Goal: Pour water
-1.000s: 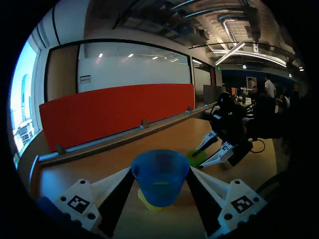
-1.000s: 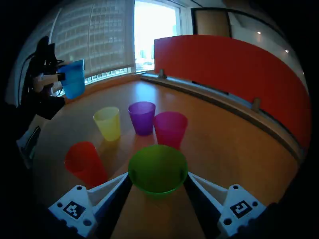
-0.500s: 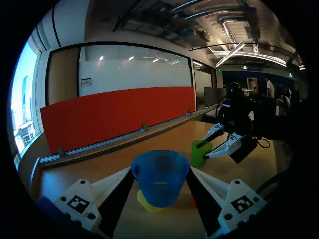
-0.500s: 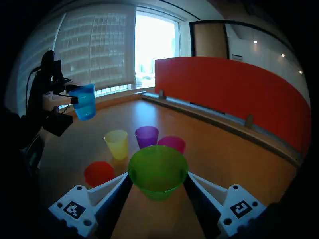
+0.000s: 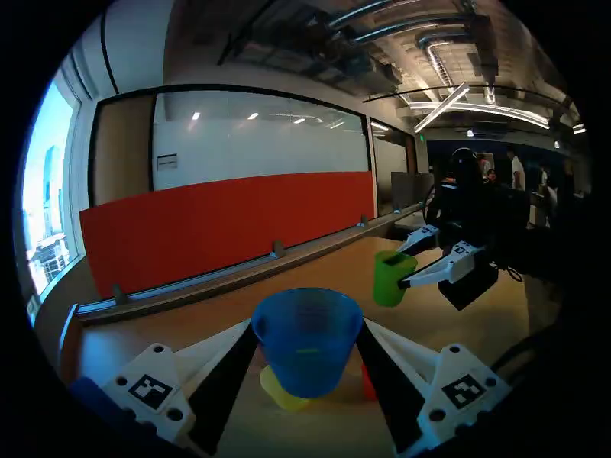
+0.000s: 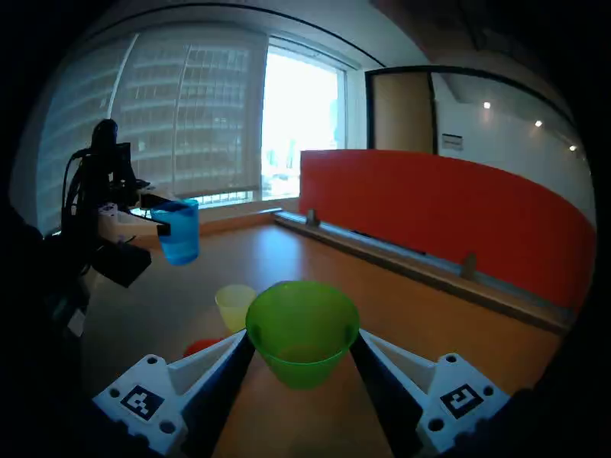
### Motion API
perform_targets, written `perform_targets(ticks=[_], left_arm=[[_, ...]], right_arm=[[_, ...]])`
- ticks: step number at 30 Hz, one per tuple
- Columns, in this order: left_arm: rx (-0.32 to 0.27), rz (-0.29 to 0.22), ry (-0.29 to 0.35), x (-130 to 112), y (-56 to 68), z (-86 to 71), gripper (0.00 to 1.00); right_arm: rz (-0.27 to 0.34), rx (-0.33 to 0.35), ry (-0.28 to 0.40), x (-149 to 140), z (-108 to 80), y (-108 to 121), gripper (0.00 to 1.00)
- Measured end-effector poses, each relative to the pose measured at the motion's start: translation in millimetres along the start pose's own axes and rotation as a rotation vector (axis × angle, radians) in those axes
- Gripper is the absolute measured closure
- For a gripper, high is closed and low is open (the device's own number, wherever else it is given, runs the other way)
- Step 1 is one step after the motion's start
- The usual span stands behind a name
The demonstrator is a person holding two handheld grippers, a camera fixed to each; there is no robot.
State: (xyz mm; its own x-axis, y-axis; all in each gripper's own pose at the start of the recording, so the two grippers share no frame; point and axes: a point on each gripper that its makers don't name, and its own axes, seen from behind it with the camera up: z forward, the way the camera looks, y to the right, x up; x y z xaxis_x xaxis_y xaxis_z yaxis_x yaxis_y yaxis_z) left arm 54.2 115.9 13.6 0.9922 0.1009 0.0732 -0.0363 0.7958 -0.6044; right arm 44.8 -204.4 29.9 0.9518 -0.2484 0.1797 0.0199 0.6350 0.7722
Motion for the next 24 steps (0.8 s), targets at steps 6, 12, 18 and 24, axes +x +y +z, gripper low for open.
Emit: perform_targets(ticks=[6, 12, 18, 24], left_arm=[[0.001, -0.006, 0.014, 2.6, 1.2, -1.2, 0.13], [0.004, -0.006, 0.019, 4.2, 0.8, -1.6, 0.14], [0.002, -0.012, 0.028, 5.7, 2.1, -0.9, 0.13], [0.008, -0.011, 0.034, 7.5, 0.5, -0.4, 0.13]], right_arm=[[0.009, -0.001, 0.060, 17.5, -4.4, -4.3, 0.10], [-0.010, 0.000, 0.105, 33.2, -8.6, -10.0, 0.10], [-0.024, -0.001, 0.132, 43.1, -9.6, -12.8, 0.10], [-0.023, -0.006, 0.150, 48.2, -10.6, -12.6, 0.10]])
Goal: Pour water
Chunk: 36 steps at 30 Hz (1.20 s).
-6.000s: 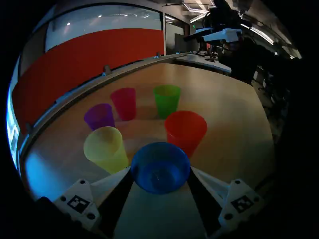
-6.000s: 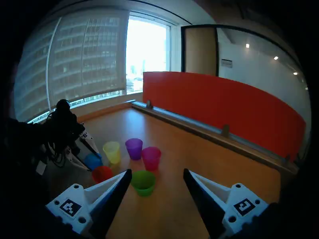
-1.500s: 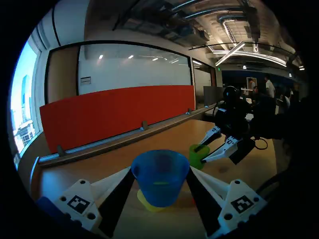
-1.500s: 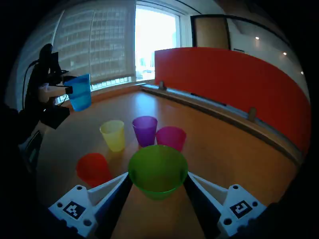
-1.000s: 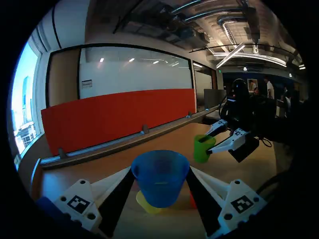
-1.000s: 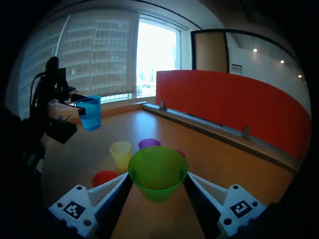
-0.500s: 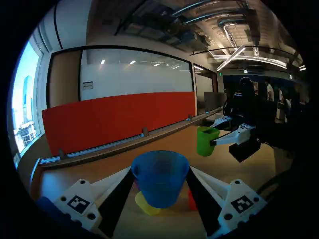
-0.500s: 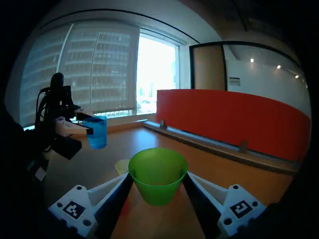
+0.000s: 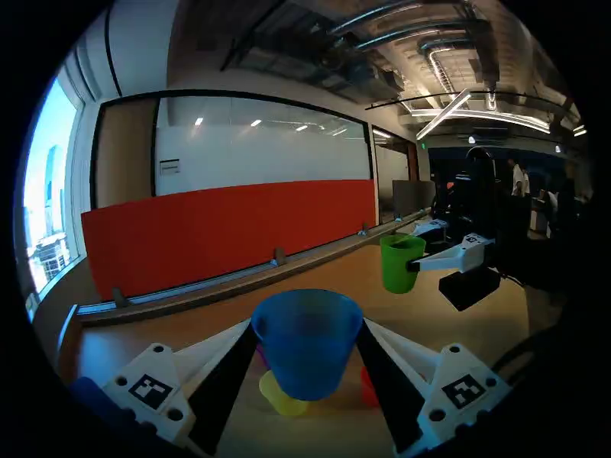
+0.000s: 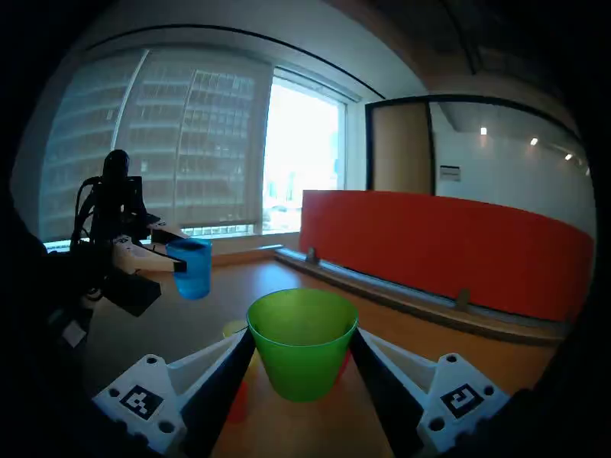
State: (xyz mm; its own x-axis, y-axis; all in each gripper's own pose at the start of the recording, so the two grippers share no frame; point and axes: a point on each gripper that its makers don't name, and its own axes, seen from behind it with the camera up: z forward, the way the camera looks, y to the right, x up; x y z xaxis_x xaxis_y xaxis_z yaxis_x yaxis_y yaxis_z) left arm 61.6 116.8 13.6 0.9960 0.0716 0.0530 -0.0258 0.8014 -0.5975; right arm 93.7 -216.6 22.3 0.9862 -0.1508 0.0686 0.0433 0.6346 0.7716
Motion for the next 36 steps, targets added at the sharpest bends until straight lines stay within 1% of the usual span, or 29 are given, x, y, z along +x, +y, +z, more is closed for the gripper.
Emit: perform_targets(ticks=[14, 20, 26, 36], left_arm=[[-0.002, -0.014, 0.033, 4.5, 2.0, 5.1, 0.13], [-0.009, -0.016, 0.051, 7.3, 1.4, 6.7, 0.13], [0.001, 0.007, 0.081, 15.1, 0.7, 6.9, 0.13], [0.014, 0.093, 0.096, 24.7, 1.7, 10.3, 0.14]], right_arm=[[0.002, -0.003, 0.026, 7.5, -3.1, 4.1, 0.10], [0.001, 0.010, 0.030, 9.2, -3.6, 1.4, 0.10], [0.005, 0.034, 0.038, 10.2, -3.4, -5.2, 0.11], [0.010, 0.077, 0.046, 6.2, -0.2, -17.7, 0.11]])
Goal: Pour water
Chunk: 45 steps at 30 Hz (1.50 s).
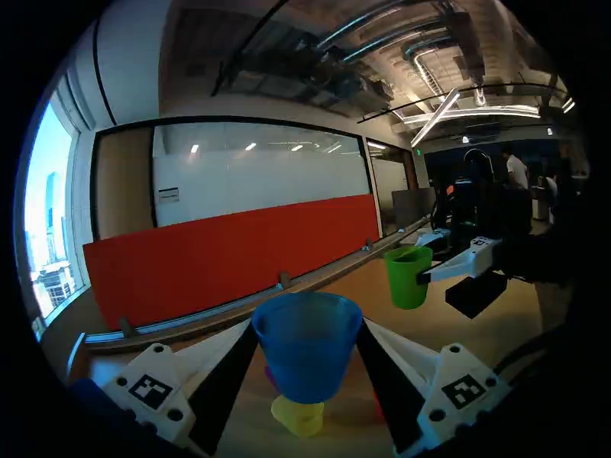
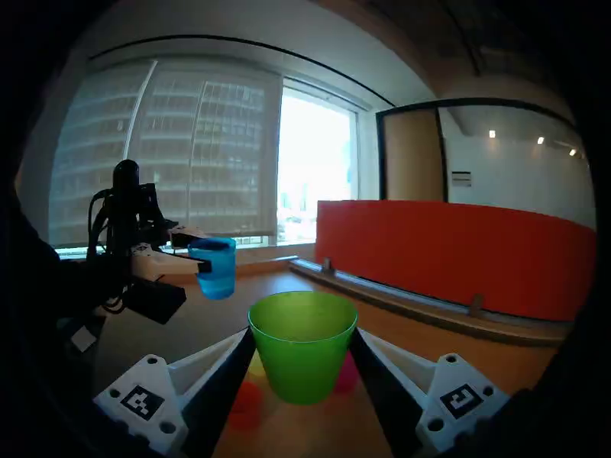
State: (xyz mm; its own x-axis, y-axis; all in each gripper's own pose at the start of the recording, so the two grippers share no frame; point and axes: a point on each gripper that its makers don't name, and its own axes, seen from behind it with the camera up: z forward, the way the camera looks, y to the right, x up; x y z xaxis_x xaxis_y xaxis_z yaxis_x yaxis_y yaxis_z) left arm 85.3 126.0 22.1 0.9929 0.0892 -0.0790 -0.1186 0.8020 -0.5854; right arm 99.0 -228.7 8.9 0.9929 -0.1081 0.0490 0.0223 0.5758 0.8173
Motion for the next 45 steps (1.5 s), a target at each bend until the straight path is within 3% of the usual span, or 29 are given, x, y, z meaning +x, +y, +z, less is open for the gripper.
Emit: perform_targets(ticks=[10, 26, 45], left_arm=[[-0.005, 0.060, 0.017, 11.9, 3.6, 6.6, 0.14], [0.021, 0.208, 0.017, 30.4, 0.6, 17.0, 0.14], [0.039, 0.402, 0.043, 58.8, 5.3, 26.6, 0.14]], right_arm=[[0.003, 0.049, -0.002, -2.3, 7.6, -16.6, 0.11], [0.015, 0.119, -0.007, -10.5, 20.9, -40.4, 0.11], [0.018, 0.177, -0.009, -16.5, 34.8, -64.7, 0.11]])
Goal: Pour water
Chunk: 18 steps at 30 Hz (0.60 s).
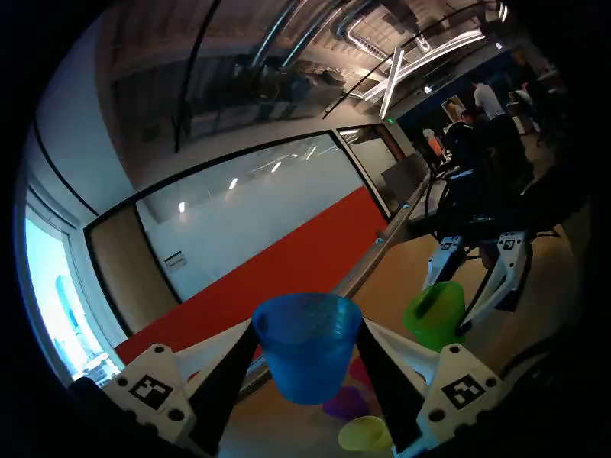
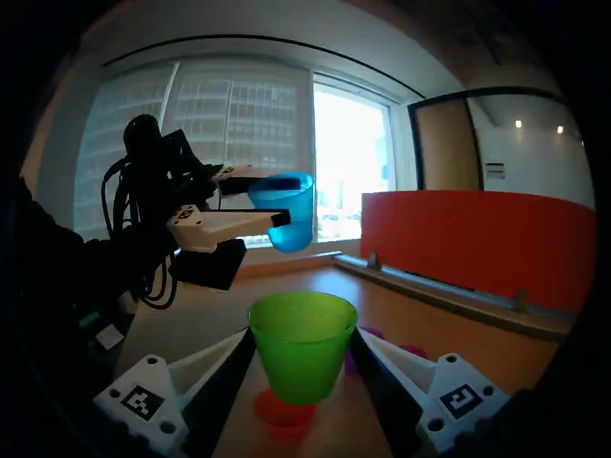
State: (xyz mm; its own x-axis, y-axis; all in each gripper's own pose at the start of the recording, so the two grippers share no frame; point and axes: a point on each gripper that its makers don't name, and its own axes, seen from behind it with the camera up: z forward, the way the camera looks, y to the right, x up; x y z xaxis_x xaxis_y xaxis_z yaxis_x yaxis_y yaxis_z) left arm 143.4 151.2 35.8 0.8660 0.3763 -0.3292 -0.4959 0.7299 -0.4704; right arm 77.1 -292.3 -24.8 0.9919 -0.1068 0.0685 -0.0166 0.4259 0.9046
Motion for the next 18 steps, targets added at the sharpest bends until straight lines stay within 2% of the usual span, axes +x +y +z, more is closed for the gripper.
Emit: perform_targets(ticks=[11, 18], left_arm=[[0.005, 0.114, 0.013, 18.0, -0.8, 1.1, 0.14], [0.008, 0.164, 0.010, 22.2, -1.9, 1.5, 0.14]], right_arm=[[0.008, 0.028, -0.004, -4.8, 10.0, -7.2, 0.11], [0.009, 0.042, -0.004, -6.6, 13.7, -11.2, 0.11]])
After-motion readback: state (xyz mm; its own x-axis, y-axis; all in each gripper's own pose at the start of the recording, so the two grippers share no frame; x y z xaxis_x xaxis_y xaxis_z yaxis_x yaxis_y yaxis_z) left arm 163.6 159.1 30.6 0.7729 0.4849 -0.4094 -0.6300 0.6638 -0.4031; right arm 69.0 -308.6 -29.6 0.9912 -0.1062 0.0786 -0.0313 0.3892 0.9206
